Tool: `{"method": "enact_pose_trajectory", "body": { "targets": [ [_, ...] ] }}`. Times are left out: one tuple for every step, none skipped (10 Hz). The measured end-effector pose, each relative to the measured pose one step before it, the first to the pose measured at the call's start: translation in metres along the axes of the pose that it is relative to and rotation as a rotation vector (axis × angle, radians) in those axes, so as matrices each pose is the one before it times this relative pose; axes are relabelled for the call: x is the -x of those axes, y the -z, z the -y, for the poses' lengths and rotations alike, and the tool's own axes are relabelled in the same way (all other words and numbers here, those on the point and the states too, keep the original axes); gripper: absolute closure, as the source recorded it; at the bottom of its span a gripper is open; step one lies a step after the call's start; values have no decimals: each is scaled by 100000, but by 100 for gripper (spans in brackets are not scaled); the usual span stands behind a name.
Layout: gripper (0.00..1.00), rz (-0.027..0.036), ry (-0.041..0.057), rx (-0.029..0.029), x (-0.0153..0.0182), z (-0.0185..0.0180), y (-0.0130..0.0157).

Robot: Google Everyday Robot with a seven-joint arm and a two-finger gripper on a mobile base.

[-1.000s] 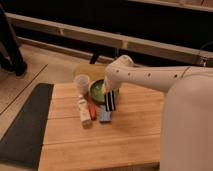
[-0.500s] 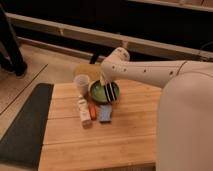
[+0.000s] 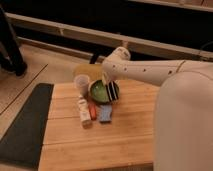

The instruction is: Place the eraser in the ceramic cup

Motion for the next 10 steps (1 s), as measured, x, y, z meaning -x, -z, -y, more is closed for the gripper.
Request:
{"method": "enact_pose_trajectory", "body": {
  "targets": [
    [100,1425,2606,-1254,1966,36,-397],
    [100,1563,2285,-709,1513,-213,-69],
    [100,4472,5476,-922,3266,-662,180],
    [100,3522,3841,101,2119,-657,267],
    [100,3697,4031,456,1949,-779,241],
    [100,4553,4737,1081,2200,-1137,251],
    [100,7313,6858,2928,2764,-1937,299],
    [100,6348,5282,3090,1912,-1590,-36],
    [100,6417,4226,3184,1657,-1401,-173],
    [100,6363,3230,3022,1236,-1041,-326]
  ]
}}
